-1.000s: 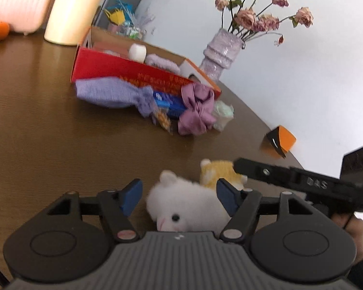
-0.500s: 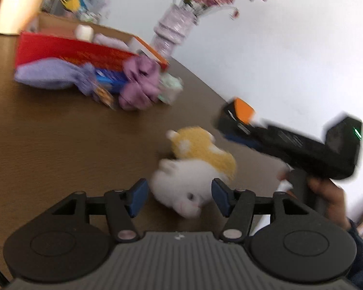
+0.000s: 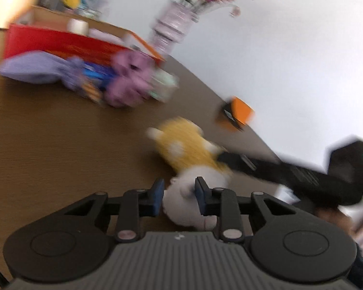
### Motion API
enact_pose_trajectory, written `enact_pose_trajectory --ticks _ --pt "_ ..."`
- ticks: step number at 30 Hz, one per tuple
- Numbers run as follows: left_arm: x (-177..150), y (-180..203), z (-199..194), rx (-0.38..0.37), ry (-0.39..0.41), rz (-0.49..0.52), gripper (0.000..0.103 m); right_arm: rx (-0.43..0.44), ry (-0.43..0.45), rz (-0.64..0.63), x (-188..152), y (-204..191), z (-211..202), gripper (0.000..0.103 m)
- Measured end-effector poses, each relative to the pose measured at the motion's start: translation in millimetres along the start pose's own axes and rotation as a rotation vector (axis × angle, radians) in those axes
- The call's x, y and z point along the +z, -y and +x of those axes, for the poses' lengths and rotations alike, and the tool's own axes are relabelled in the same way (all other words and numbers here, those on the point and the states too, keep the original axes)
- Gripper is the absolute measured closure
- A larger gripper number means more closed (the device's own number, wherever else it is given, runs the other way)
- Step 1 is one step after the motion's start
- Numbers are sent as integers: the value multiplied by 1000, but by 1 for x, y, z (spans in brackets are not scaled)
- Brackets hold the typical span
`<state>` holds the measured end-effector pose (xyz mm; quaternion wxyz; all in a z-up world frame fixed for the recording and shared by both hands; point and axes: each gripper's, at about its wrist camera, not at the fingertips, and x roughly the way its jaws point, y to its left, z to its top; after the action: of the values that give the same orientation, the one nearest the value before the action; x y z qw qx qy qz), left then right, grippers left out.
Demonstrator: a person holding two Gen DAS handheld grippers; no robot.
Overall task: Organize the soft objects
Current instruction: 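Lift the plush toy with both grippers and carry it toward the box, then lower the plush toy into the box and open both grippers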
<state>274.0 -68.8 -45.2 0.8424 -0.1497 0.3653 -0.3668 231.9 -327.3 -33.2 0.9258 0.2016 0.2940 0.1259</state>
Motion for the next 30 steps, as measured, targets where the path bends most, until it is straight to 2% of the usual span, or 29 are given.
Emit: enact_pose_trajectory --ticks 3,6,7,9,12,14,16,18,20,22,25,30 --pt "-5 21 15 -64 -37 61 71 -27 41 29 4 5 12 42" --pt "-6 32 13 -58 -16 128 67 -53 67 -32 6 -5 5 42" --pt "-4 30 9 -45 -2 137 65 -59 73 -63 5 -8 -2 37" --pt "0 21 -4 21 38 164 61 -91 93 -105 -1 -14 -13 28" --pt "9 0 -18 177 102 169 59 -98 64 -149 -15 -22 -15 27" --pt "14 -10 -19 239 117 157 59 -93 51 -189 -23 -29 -7 28" --pt "17 -13 -21 283 137 169 53 -87 25 -249 -28 -39 7 39" --pt "17 -13 -23 282 154 174 42 -62 18 -325 -31 -49 20 47" --pt "15 -14 -24 279 163 167 39 -17 3 -397 -31 -57 29 48" --pt "16 -12 -21 285 156 171 39 -25 7 -455 -30 -63 30 47" --pt "11 -12 -21 269 143 159 40 -85 36 -451 -28 -59 19 35" --pt "7 -11 -19 233 112 139 40 -53 4 -370 -32 -46 10 35"
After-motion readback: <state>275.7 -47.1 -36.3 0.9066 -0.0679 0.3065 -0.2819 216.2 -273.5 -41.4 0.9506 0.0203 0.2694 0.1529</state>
